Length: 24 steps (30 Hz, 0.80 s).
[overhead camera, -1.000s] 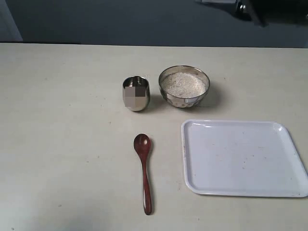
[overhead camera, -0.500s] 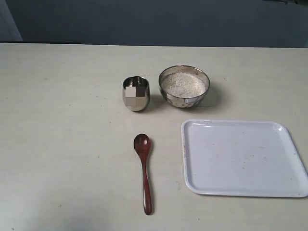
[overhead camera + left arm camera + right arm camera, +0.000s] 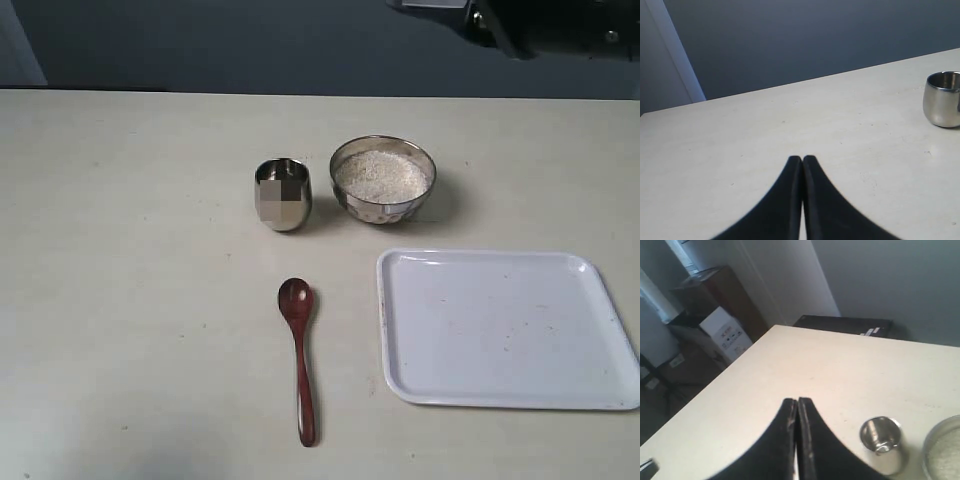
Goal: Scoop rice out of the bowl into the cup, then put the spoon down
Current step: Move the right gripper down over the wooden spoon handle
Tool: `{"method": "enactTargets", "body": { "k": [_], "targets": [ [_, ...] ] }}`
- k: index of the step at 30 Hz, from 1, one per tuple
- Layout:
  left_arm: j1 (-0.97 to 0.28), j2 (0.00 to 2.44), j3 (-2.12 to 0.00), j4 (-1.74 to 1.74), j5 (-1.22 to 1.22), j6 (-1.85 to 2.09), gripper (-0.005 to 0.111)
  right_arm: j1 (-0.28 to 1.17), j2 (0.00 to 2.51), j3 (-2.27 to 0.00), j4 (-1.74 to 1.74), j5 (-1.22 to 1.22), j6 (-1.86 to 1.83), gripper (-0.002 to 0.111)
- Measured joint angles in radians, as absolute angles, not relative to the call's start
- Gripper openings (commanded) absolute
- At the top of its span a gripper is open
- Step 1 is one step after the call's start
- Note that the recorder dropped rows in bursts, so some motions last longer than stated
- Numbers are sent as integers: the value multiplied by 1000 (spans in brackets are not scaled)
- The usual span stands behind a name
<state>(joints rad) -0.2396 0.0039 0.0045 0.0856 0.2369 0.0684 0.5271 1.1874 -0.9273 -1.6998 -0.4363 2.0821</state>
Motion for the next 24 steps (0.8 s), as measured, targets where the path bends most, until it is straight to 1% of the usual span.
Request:
{"method": "enactTargets", "body": {
  "k": [3, 5, 10, 12, 15, 17, 19, 22, 24],
  "targets": [
    [-240, 4, 5, 86, 237, 68, 0, 527, 1196, -927, -1690, -285, 2078, -1],
    [-240, 4, 5, 86, 237, 68, 0, 531, 1199, -927, -1630, -159, 1992, -1],
    [-240, 4, 5, 86, 237, 68, 0, 597, 1199, -929, -1349, 344, 1503, -1],
    [-240, 4, 5, 86, 237, 68, 0, 623, 1199, -929, -1224, 495, 1290, -1],
    [-240, 4, 5, 86, 237, 68, 0, 695, 1199, -929, -963, 617, 864, -1],
    [-240, 4, 5, 86, 237, 68, 0, 778, 1211, -929, -761, 682, 591, -1],
    [-240, 4, 5, 86, 237, 68, 0, 842, 1237, -929, -570, 739, 391, -1],
    [-240, 4, 5, 86, 237, 68, 0, 923, 1298, -929, -350, 809, 174, -1],
    [-240, 4, 5, 86, 237, 68, 0, 971, 1352, -929, -246, 842, 93, -1]
  ]
}}
